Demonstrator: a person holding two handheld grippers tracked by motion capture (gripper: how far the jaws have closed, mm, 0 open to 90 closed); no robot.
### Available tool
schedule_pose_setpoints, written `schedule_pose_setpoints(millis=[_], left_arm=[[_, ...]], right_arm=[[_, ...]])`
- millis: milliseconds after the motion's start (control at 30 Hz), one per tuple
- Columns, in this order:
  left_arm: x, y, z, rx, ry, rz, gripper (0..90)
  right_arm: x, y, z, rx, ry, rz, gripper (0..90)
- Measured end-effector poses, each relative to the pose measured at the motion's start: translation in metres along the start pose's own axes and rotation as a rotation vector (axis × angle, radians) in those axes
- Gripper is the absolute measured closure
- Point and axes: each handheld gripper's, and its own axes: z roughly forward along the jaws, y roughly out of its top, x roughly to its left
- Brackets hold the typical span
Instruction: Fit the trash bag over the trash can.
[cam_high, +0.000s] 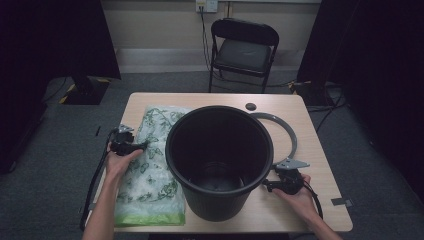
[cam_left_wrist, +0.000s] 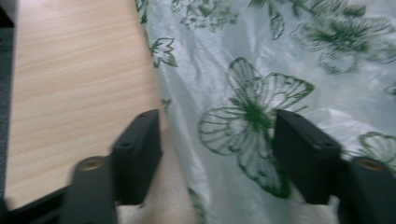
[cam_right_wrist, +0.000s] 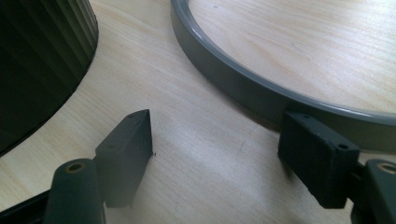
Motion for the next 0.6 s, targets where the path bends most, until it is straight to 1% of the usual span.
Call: schedule_pose_setpoints(millis=[33, 100, 133, 200, 300, 367, 400, 433, 467, 500, 533, 567, 600], left_arm=[[-0.001, -0.001, -0.001, -0.012, 0.000, -0.009, 45.8], [-0.001, -0.002, -0.004, 0.000, -0.013, 0.003, 58.2], [-0.001, -0.002, -0.005, -0.008, -0.020, 0.001, 63.3], [-0.002, -0.004, -0.007, -0.002, -0.044, 0.010, 73.3], [-0.002, -0.005, -0.009, 0.004, -0.087, -0.027, 86.7], [-0.002, -0.005, -0.011, 0.013, -0.092, -0.031, 89.9], [-0.003, -0.006, -0.012, 0.019, -0.090, -0.026, 90.0], [-0.003, -0.006, -0.013, 0.020, -0.111, -0.039, 90.0], [-0.004, -0.006, -0.014, 0.018, -0.106, -0.033, 90.0], [-0.005, -0.006, -0.017, 0.007, -0.114, -0.043, 90.0], [-0.006, -0.005, -0.020, -0.006, -0.137, -0.052, 90.0], [-0.007, -0.004, -0.024, -0.018, -0.133, -0.046, 90.0], [-0.009, -0.003, -0.028, -0.027, -0.139, -0.043, 90.0]], right_arm=[[0.000, 0.000, 0.000, 0.001, 0.001, 0.000, 25.5], [0.000, 0.000, 0.000, 0.000, 0.000, 0.000, 25.5], [0.000, 0.000, 0.000, 0.000, 0.000, 0.000, 25.5], [0.000, 0.000, 0.000, 0.001, 0.001, 0.000, 25.5], [0.000, 0.000, 0.000, 0.000, -0.002, 0.001, 25.6], [0.001, 0.002, -0.001, 0.018, -0.010, -0.004, 26.6], [0.003, 0.004, -0.002, 0.042, -0.011, -0.002, 27.1], [0.003, 0.005, -0.003, 0.056, -0.009, -0.006, 27.9], [0.004, 0.006, -0.003, 0.062, 0.001, -0.007, 30.2], [0.004, 0.007, -0.004, 0.059, 0.006, -0.007, 30.3], [0.005, 0.008, -0.006, 0.052, 0.006, -0.008, 30.9], [0.005, 0.009, -0.008, 0.045, 0.005, -0.014, 31.8], [0.006, 0.010, -0.010, 0.025, 0.010, -0.011, 32.2]])
